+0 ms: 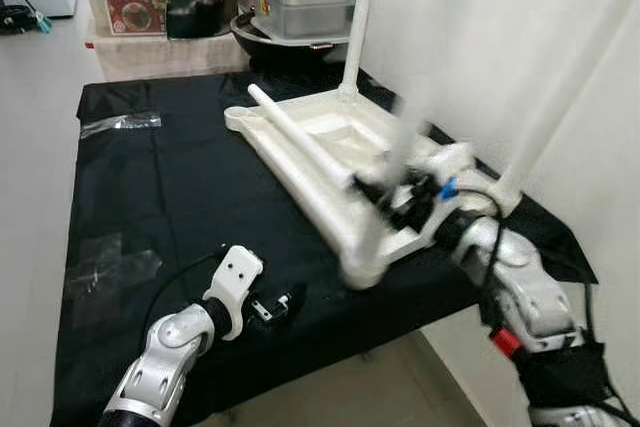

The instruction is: Building children table

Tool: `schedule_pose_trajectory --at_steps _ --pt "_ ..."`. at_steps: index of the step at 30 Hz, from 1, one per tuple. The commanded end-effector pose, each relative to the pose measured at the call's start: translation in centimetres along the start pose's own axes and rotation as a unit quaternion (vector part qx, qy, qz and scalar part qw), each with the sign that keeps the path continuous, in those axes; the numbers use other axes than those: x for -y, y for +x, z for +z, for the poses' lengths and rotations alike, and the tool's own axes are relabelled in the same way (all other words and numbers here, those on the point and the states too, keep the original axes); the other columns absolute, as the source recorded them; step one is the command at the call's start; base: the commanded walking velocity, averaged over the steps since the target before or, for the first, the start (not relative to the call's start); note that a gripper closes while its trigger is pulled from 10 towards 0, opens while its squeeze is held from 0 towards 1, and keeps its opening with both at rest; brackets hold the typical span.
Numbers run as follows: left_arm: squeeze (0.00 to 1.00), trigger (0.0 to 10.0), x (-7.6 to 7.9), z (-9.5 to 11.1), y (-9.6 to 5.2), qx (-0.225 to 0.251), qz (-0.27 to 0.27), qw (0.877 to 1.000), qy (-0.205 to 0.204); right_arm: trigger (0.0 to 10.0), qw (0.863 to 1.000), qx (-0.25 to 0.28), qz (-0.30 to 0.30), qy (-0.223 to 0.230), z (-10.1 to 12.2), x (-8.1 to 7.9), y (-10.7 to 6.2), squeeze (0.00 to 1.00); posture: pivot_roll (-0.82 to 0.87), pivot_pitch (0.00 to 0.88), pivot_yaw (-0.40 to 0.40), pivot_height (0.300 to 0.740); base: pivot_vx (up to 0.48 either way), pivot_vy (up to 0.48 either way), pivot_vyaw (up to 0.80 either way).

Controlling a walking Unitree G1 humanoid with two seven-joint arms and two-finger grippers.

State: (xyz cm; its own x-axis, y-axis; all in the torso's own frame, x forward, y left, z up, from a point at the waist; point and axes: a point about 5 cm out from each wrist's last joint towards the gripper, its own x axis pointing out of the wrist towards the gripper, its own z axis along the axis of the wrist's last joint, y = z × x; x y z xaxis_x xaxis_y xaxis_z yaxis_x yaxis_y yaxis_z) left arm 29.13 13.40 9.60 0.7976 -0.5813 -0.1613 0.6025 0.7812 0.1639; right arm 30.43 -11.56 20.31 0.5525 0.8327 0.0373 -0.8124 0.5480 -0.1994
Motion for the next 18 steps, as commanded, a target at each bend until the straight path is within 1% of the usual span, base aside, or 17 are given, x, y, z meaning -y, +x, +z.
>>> schedule_pose_trajectory --at_steps 1,2,3,5,6,7,8,9,10,11,13,14,15,16,17,18 --pt "0.0 10.0 0.3 -0.4 0.1 -0.011 -0.006 1.0 -0.001 6.8 0.999 -0.014 0.042 0.0 -0.7 -0.9 -0.1 0.0 0.03 0.0 -0.113 0.74 0.0 0.0 0.0" --pt "0.0 10.0 0.3 -0.5 0.0 -0.012 -0.006 1.0 -0.001 1.3 0.999 -0.025 0.035 -0.004 -1.1 -0.8 0.1 0.0 0.03 0.0 -0.113 0.74 0.0 0.0 0.0" --pt "0.0 10.0 0.3 -0.6 -0.1 -0.012 -0.006 1.0 -0.001 1.3 0.999 -0.029 0.021 -0.008 -1.3 -0.6 0.2 0.0 0.03 0.0 -0.113 0.74 0.0 0.0 0.0" --pt "0.0 10.0 0.3 -0.6 -0.1 -0.012 -0.006 1.0 -0.001 1.3 0.999 -0.029 0.021 -0.008 -1.3 -0.6 0.2 0.0 0.03 0.0 -0.113 0.74 0.0 0.0 0.0" --pt "0.0 10.0 0.3 -0.6 -0.2 -0.014 -0.005 1.0 0.0 0.0 0.998 -0.058 -0.031 -0.022 -2.3 0.6 0.5 0.0 0.03 0.0 -0.113 0.74 0.0 0.0 0.0" --pt "0.0 10.0 0.2 -0.7 -0.3 -0.015 -0.004 1.0 0.0 0.0 0.988 -0.093 -0.123 -0.017 -3.4 2.4 0.5 0.0 0.04 0.0 -0.114 0.74 0.0 0.0 0.0" --pt "0.0 10.0 0.2 -0.7 -0.4 -0.015 -0.003 1.0 0.0 0.0 0.974 -0.116 -0.193 -0.006 -4.2 3.8 0.3 0.0 0.04 0.0 -0.114 0.74 0.0 0.0 0.0" --pt "0.0 10.0 0.2 -0.7 -0.4 -0.015 -0.003 1.0 0.0 0.0 0.974 -0.116 -0.193 -0.006 -4.2 3.8 0.3 0.0 0.04 0.0 -0.114 0.74 0.0 0.0 0.0" --pt "0.0 10.0 0.1 -0.7 -0.4 -0.016 -0.003 1.0 0.0 0.0 0.965 -0.13 -0.229 0.004 -4.8 4.5 0.0 0.0 0.04 0.0 -0.115 0.74 0.0 0.0 0.0" --pt "0.0 10.0 0.1 -0.7 -0.4 -0.016 -0.003 1.0 0.0 0.0 0.965 -0.13 -0.229 0.004 -4.8 4.5 0.0 0.0 0.04 0.0 -0.115 0.74 0.0 0.0 0.0" --pt "0.0 10.0 0.1 -0.7 -0.5 -0.016 -0.002 1.0 0.0 0.0 0.945 -0.136 -0.295 0.026 -5.2 5.5 -1.1 0.0 0.03 0.0 -0.111 0.74 0.0 0.0 0.0" --pt "0.0 10.0 0.1 -0.7 -0.5 -0.016 -0.002 1.0 0.0 0.0 0.945 -0.136 -0.295 0.026 -5.2 5.5 -1.1 0.0 0.03 0.0 -0.111 0.74 0.0 0.0 0.0" --pt "0.0 10.0 0.1 -0.7 -0.5 -0.017 -0.002 1.0 0.0 0.0 0.93 -0.138 -0.339 0.037 -5.4 6.0 -1.8 0.0 0.03 0.0 -0.111 0.74 0.0 0.0 0.0" --pt "0.0 10.0 0.1 -0.7 -0.5 -0.017 -0.002 1.0 0.0 0.0 0.93 -0.138 -0.339 0.037 -5.4 6.0 -1.8 0.0 0.03 0.0 -0.111 0.74 0.0 0.0 0.0" --pt "0.0 10.0 0.1 -0.8 -0.5 -0.017 -0.002 1.0 0.0 0.0 0.895 -0.142 -0.42 0.049 -5.9 6.7 -3.2 0.0 0.03 0.0 -0.11 0.74 0.0 0.0 0.0" --pt "0.0 10.0 0.2 -0.7 -0.4 -0.017 -0.003 1.0 -0.001 0.0 0.844 -0.15 -0.51 0.066 -6.7 7.2 -5.0 0.0 0.03 0.0 -0.11 0.74 0.0 0.0 0.0"
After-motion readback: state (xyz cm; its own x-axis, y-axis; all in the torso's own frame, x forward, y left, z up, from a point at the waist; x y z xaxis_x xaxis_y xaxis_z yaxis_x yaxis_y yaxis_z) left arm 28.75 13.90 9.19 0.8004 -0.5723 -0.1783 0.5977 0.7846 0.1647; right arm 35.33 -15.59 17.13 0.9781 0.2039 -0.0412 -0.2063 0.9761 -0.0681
